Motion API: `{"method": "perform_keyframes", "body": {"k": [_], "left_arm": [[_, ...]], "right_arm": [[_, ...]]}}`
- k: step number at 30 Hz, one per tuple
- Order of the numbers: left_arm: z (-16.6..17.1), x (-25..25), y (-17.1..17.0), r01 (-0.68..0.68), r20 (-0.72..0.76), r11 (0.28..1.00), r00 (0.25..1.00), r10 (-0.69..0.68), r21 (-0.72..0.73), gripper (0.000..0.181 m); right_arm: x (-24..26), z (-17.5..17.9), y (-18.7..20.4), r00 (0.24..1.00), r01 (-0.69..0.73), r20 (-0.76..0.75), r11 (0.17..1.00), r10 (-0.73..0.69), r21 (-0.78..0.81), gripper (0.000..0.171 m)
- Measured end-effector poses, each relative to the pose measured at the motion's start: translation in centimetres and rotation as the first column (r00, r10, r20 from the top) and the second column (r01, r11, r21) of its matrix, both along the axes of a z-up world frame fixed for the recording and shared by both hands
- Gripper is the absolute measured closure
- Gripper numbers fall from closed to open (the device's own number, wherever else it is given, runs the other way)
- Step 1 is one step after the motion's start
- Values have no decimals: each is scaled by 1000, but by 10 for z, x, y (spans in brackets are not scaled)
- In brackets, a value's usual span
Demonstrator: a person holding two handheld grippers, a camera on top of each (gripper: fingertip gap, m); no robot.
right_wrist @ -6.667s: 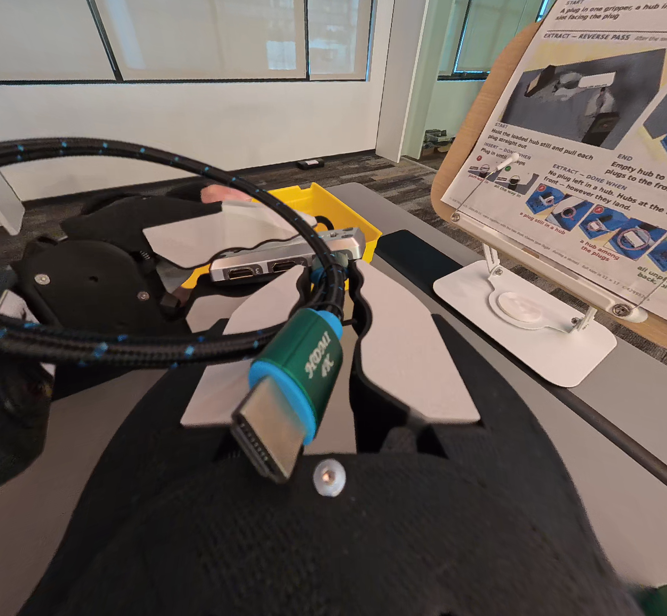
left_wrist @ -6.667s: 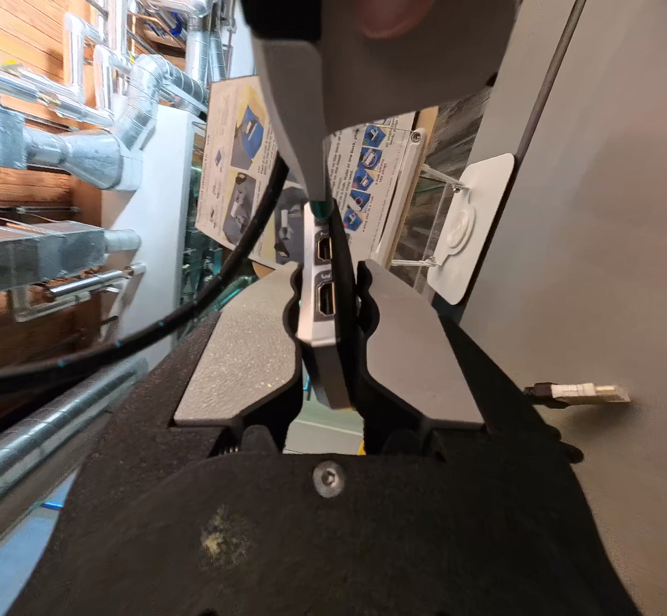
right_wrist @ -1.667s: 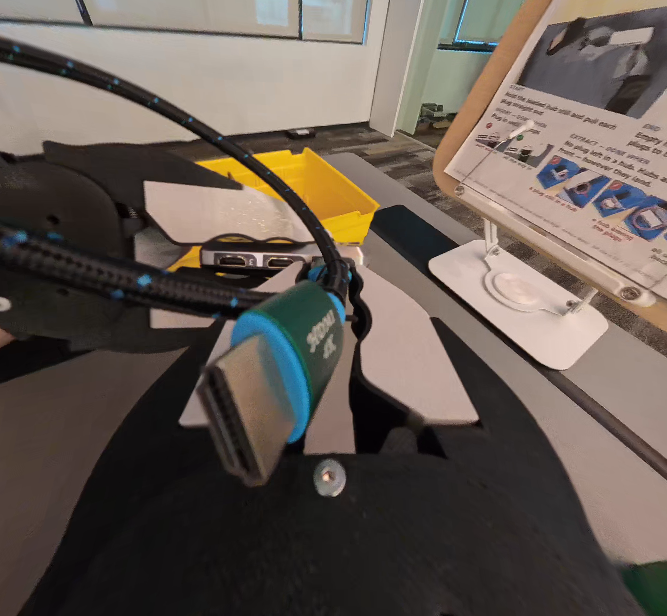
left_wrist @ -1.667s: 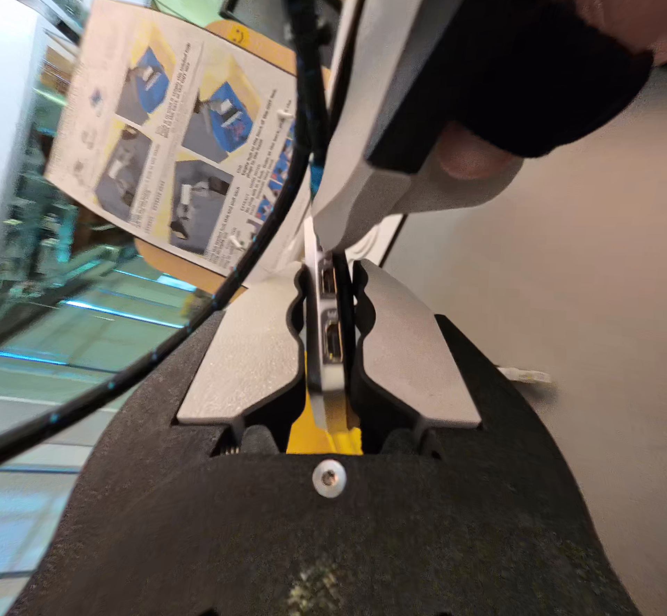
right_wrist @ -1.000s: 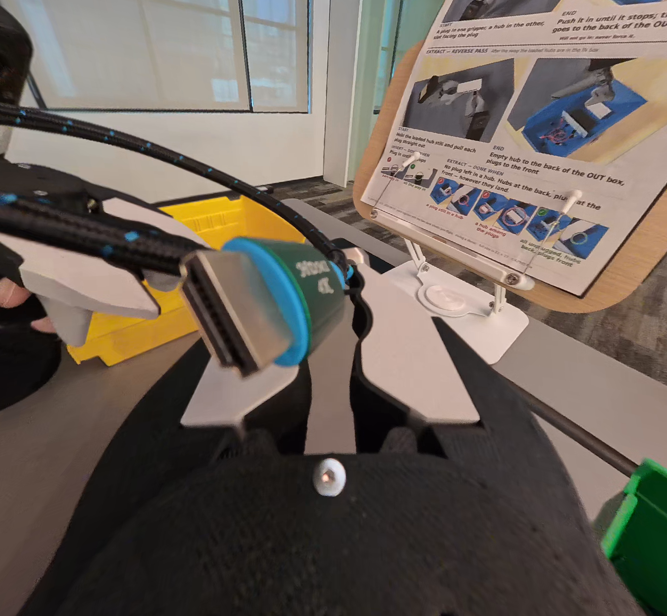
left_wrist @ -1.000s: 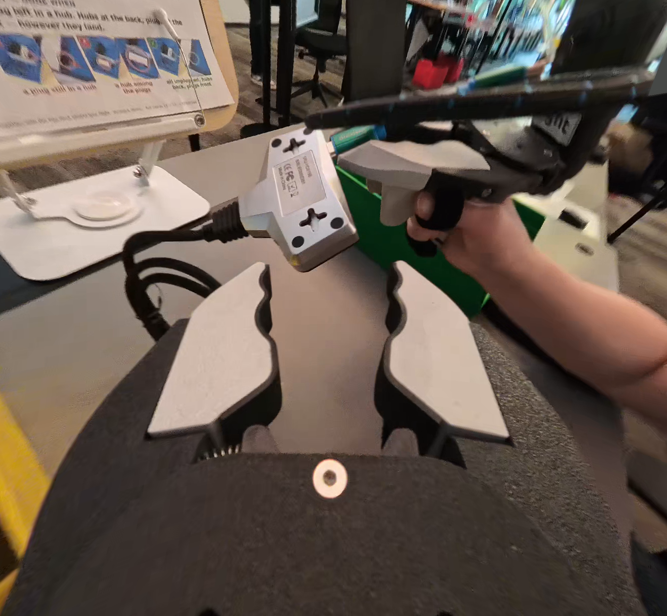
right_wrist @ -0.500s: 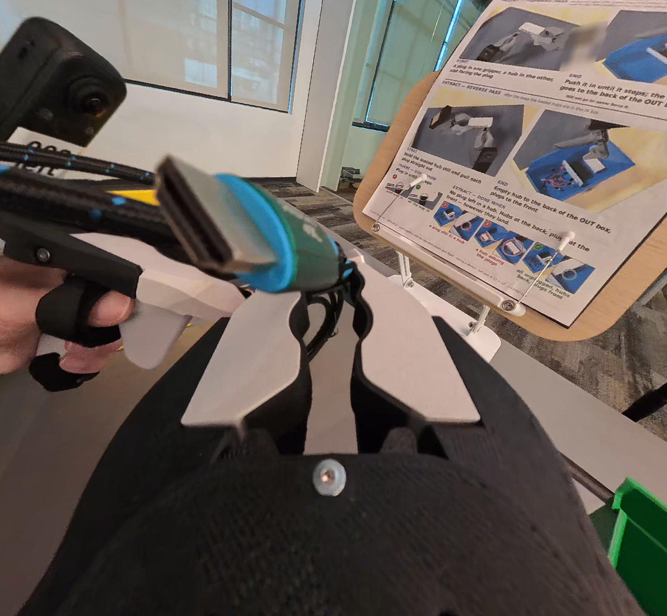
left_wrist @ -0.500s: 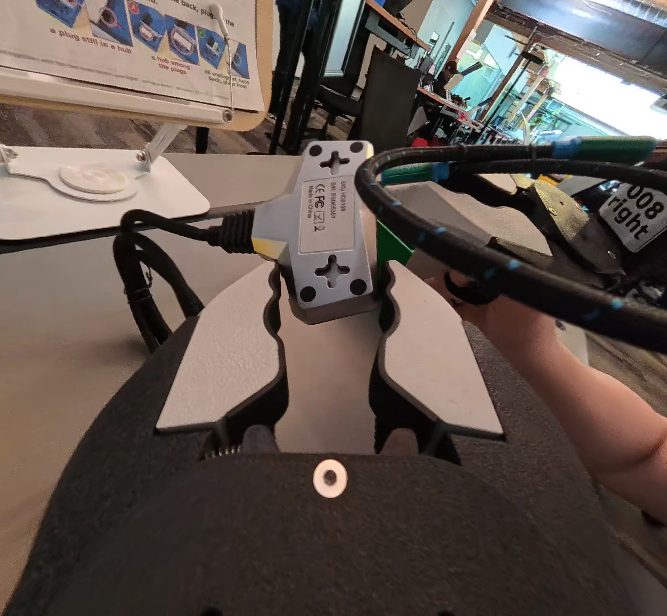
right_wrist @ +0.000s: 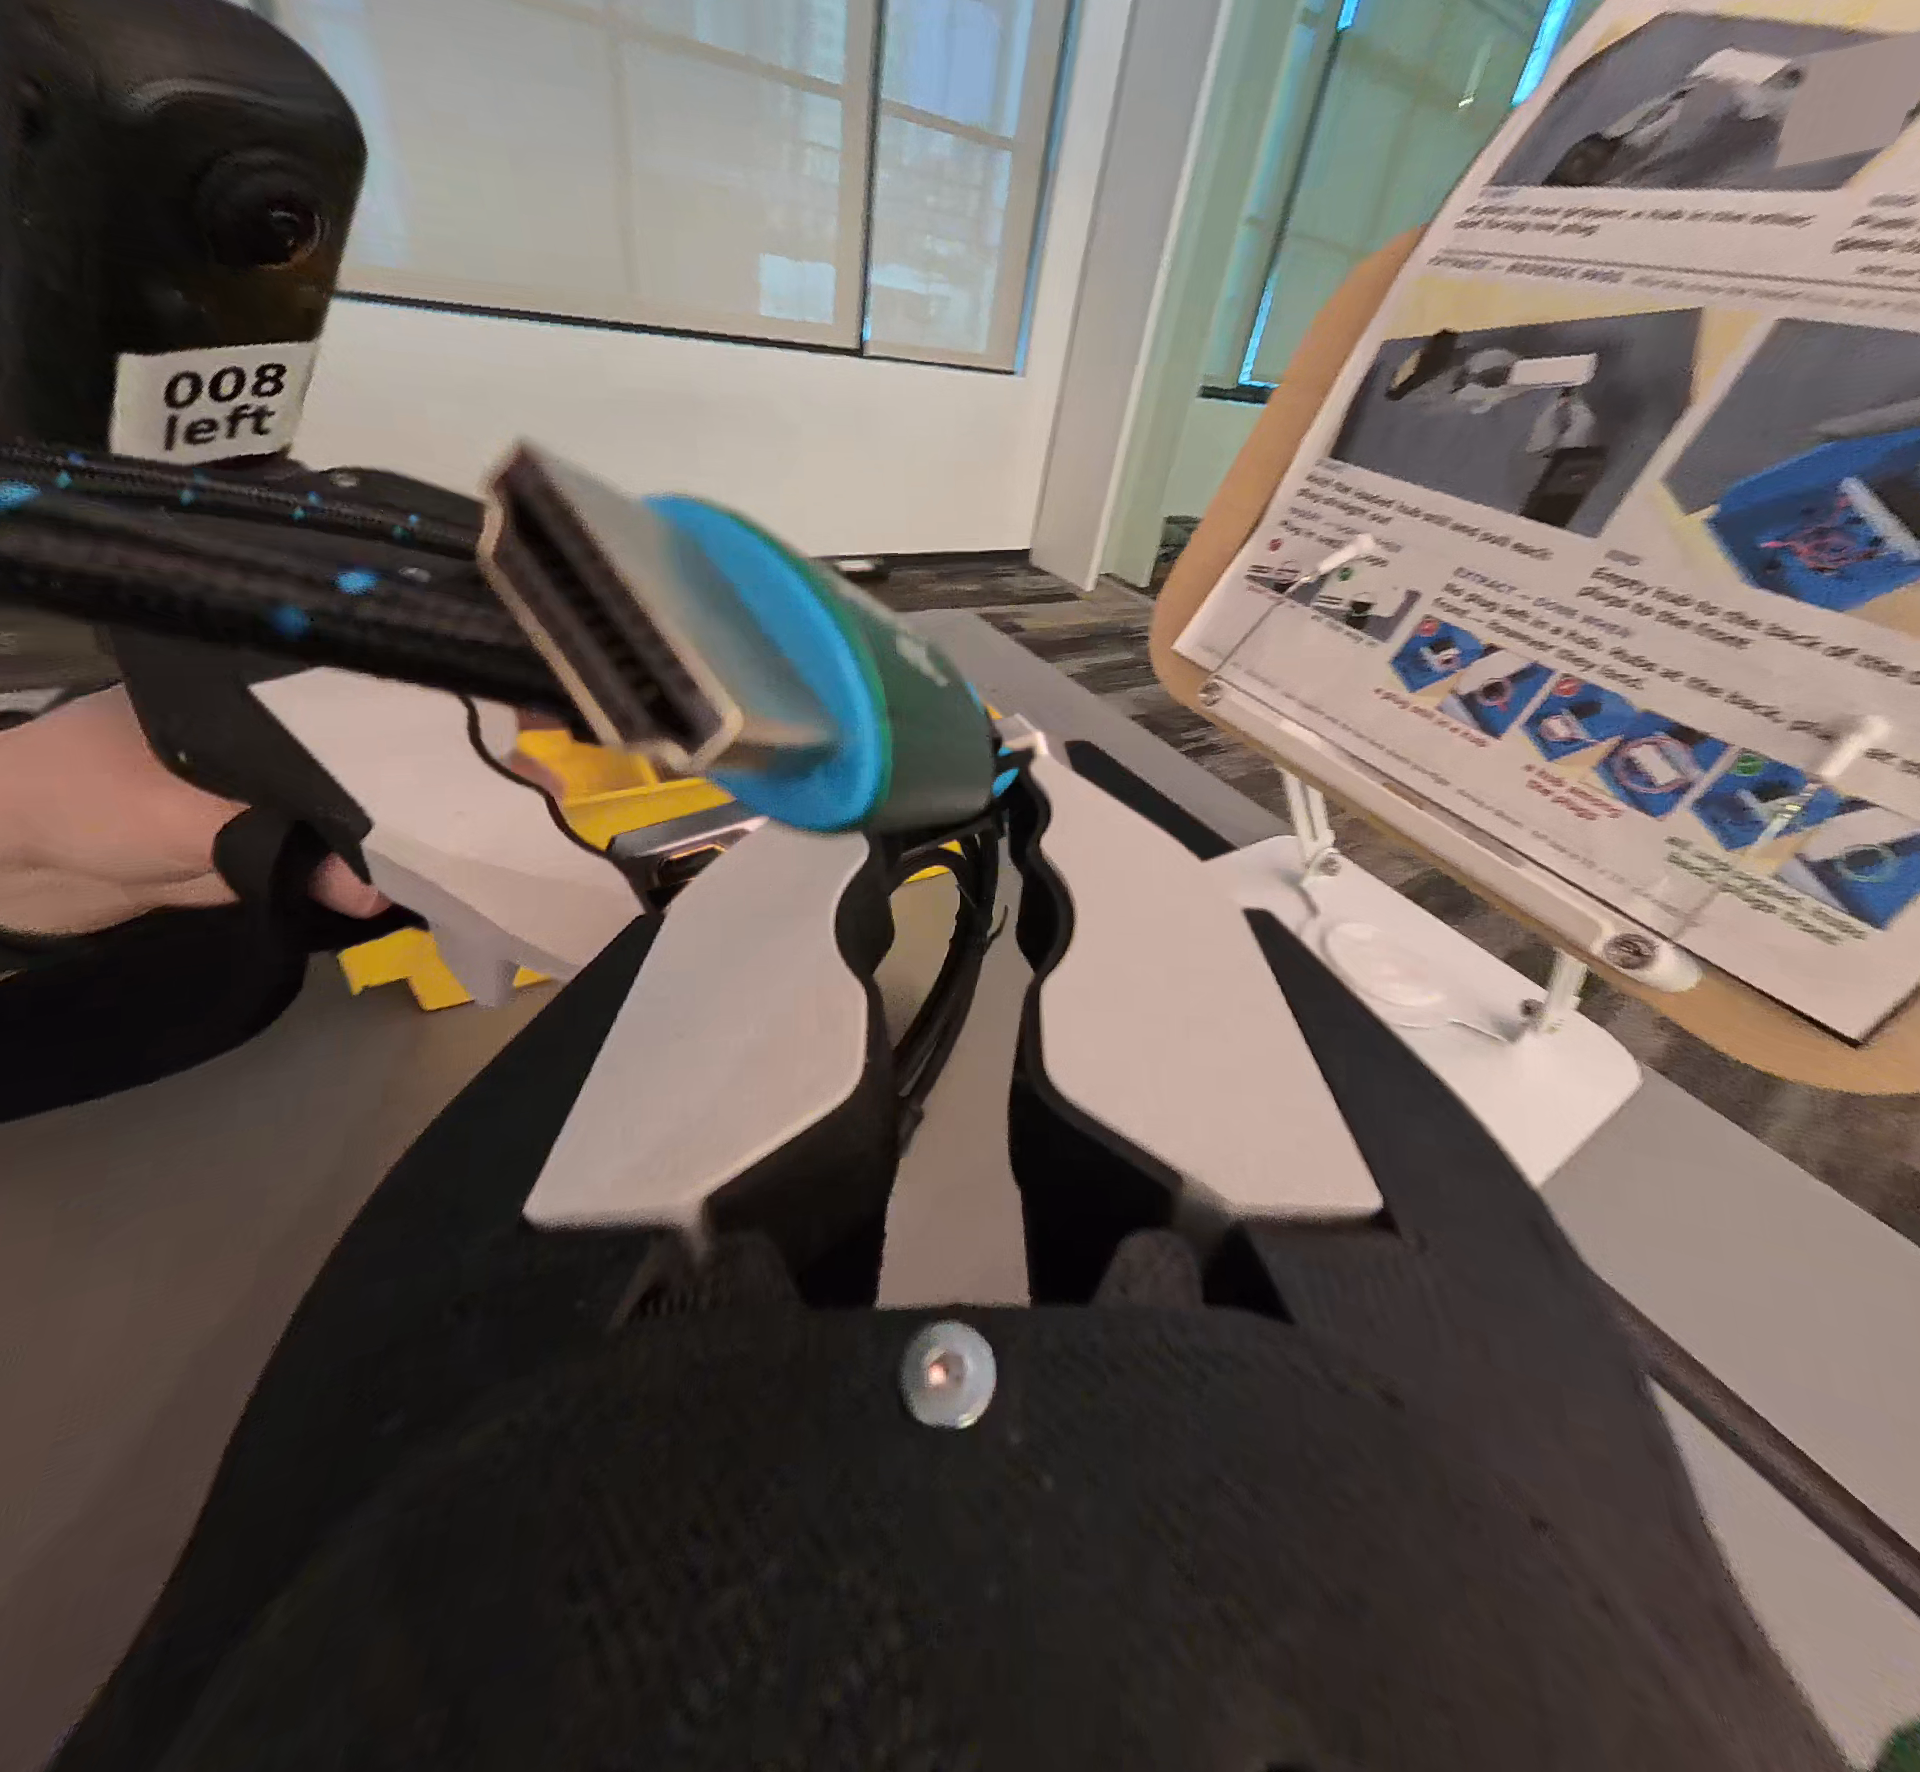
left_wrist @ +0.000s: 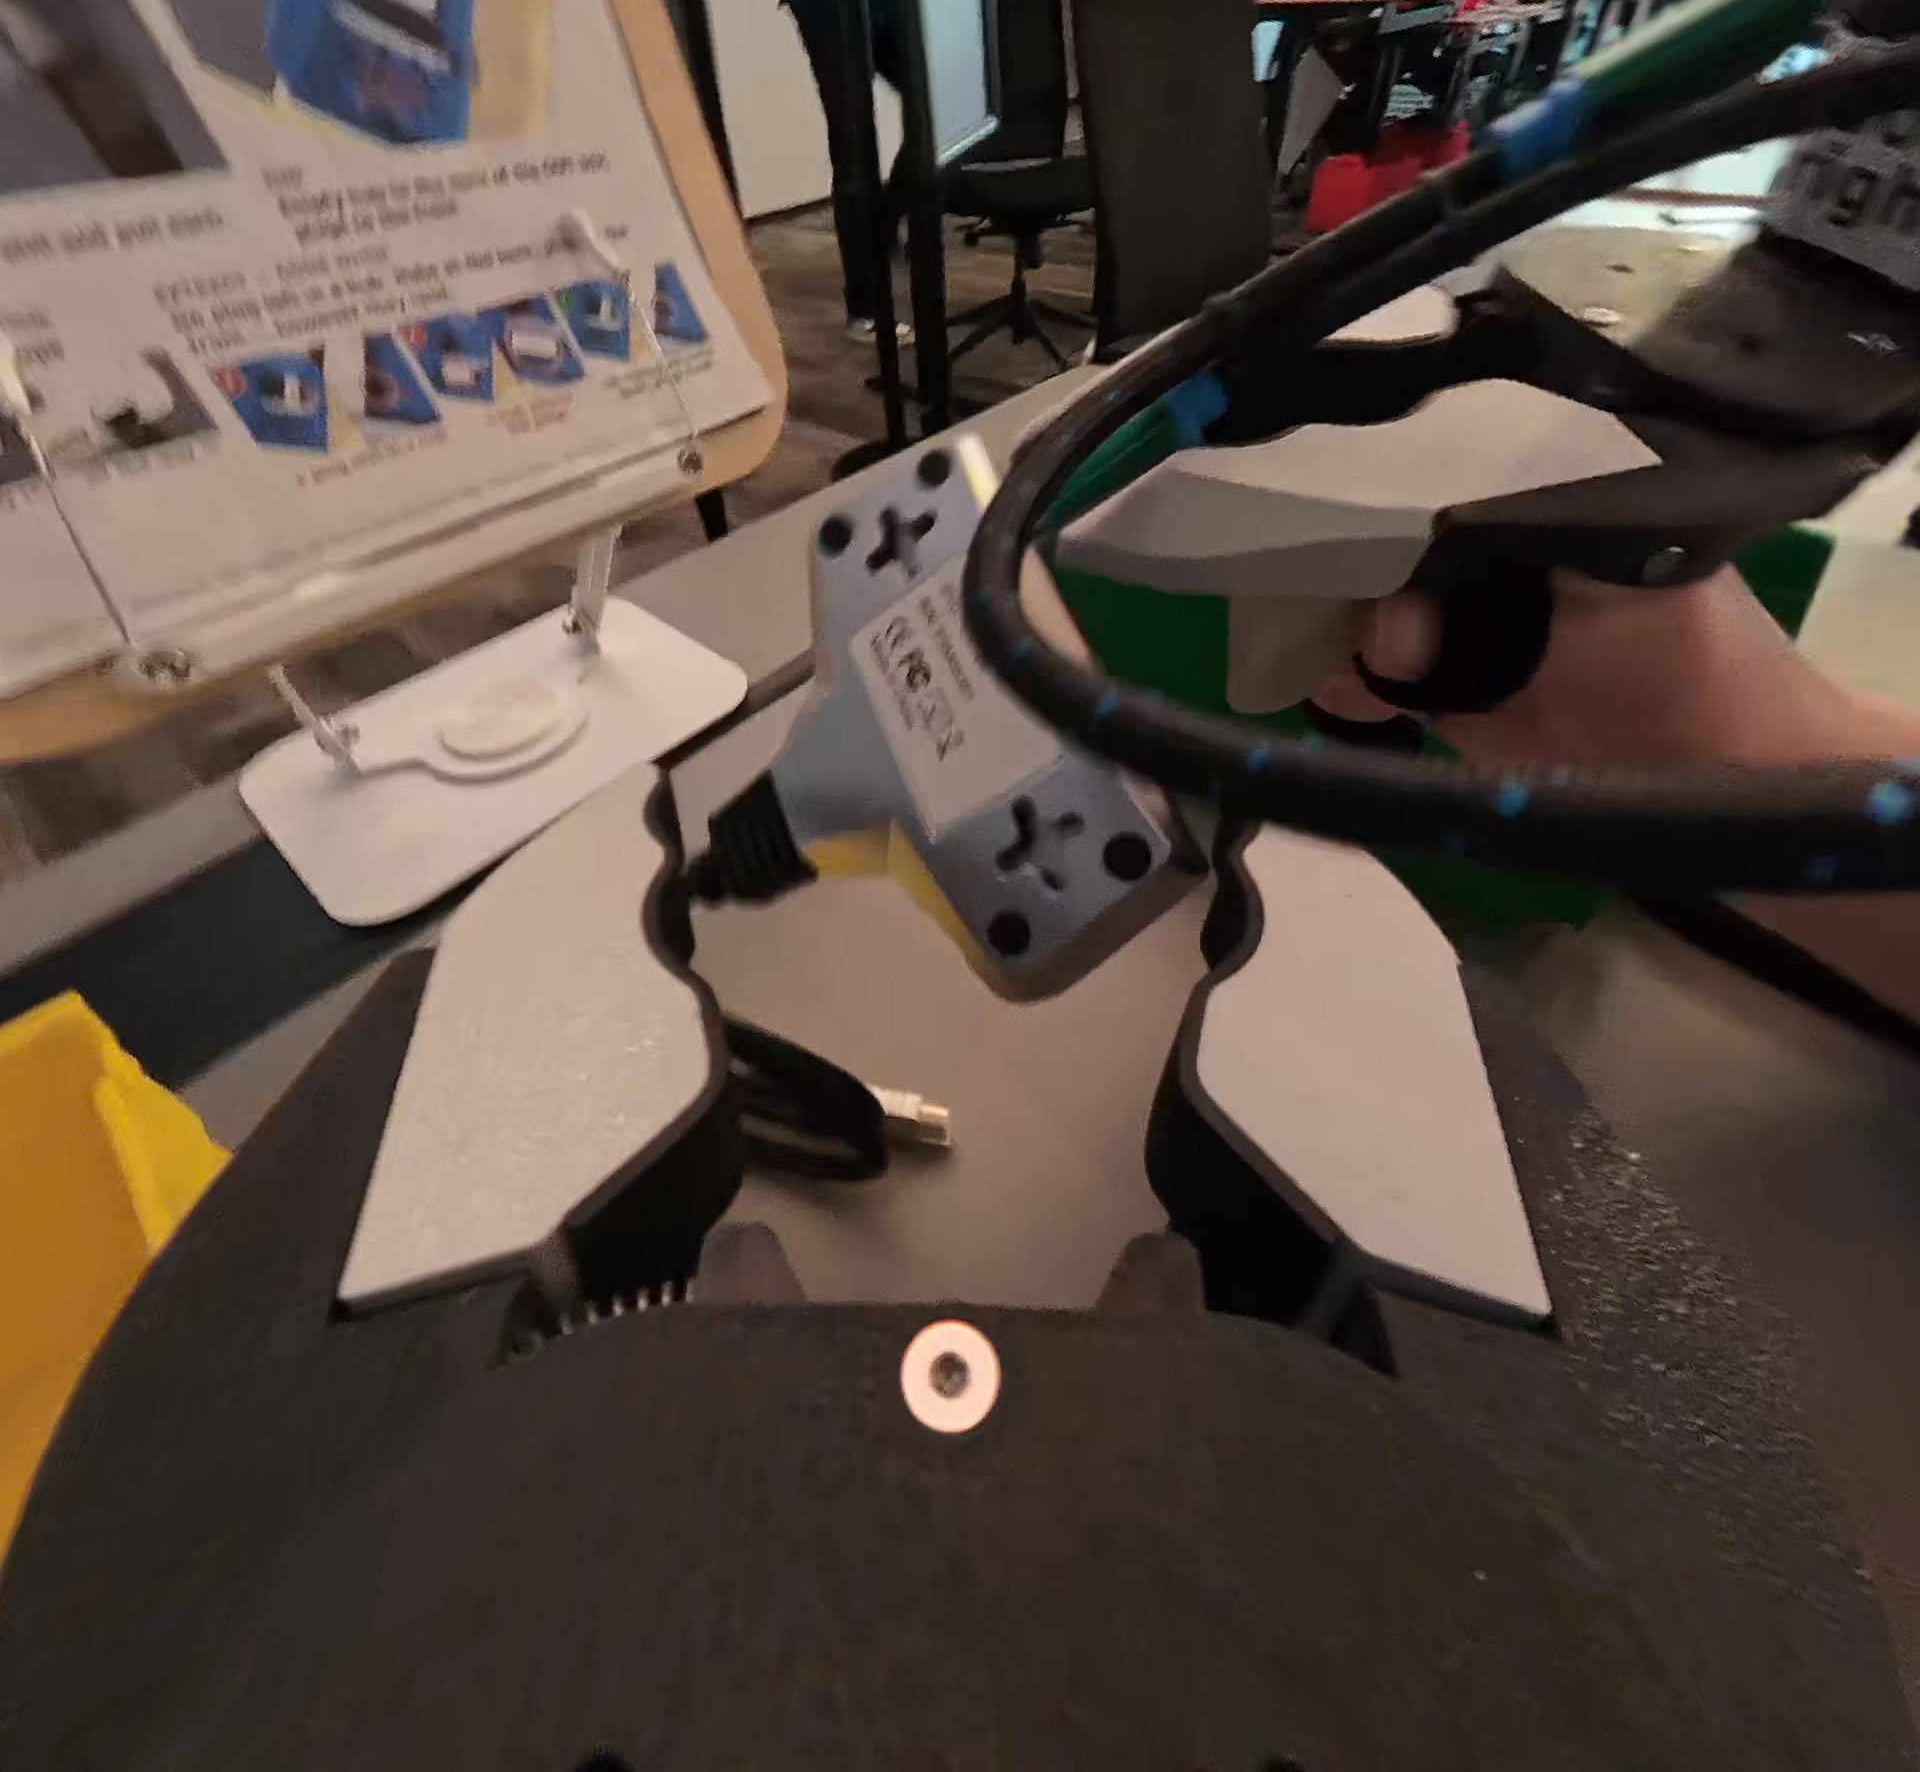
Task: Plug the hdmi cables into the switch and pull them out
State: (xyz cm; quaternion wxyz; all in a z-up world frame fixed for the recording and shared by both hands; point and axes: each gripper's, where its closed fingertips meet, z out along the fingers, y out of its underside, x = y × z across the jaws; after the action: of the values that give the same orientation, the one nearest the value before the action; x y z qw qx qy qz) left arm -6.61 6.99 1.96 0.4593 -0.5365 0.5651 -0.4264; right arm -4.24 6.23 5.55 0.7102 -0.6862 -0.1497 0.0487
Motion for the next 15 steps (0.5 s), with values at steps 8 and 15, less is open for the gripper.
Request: {"method": "perform_keyframes", "body": {"k": [8,15], "left_arm": [[-28,-1,-17,214,-176,966,955,-238,-142,79],[-37,-1,-18,233,-220,965,942,-255,-122,90]], "right_arm": [[-37,-14,0,982,-134,125,989,141,-60,152],[-40,-20,1,976,-161,139,985,168,-62,152]]}}
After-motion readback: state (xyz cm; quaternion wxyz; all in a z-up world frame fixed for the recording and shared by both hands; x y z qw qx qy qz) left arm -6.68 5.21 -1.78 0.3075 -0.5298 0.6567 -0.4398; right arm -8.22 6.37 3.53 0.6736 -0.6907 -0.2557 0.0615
